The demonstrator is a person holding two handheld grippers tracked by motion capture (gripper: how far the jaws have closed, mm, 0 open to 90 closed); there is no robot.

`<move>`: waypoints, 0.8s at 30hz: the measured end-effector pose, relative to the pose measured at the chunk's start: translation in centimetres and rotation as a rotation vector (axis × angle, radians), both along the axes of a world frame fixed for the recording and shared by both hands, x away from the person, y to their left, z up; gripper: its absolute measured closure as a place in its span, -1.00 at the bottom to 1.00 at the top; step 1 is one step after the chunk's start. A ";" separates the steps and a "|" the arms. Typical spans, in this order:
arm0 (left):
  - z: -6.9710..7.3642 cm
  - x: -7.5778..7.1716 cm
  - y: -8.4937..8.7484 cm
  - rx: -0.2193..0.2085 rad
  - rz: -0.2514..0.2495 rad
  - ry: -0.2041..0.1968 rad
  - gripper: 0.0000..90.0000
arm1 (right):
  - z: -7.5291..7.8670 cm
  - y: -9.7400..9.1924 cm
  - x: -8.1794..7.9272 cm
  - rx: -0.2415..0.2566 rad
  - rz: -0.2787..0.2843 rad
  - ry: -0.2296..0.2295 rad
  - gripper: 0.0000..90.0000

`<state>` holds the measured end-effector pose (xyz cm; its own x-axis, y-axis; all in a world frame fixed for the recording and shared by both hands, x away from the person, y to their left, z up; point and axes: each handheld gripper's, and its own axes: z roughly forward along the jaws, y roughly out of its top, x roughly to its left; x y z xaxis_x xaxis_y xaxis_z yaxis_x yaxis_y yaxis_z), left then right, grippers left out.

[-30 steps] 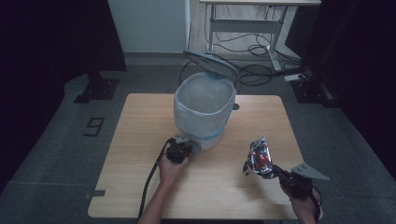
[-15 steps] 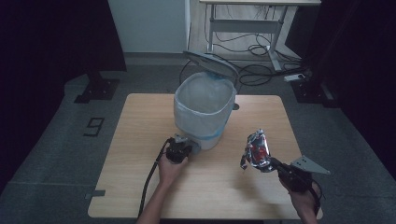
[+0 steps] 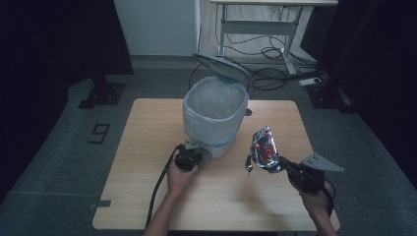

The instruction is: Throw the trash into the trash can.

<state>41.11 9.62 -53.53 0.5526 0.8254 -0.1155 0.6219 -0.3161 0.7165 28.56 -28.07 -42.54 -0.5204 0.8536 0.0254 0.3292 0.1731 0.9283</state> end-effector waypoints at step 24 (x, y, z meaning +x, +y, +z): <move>0.1 0.0 0.2 -0.002 -0.003 0.015 1.00 | 2.7 0.3 0.9 0.040 0.015 -0.026 0.99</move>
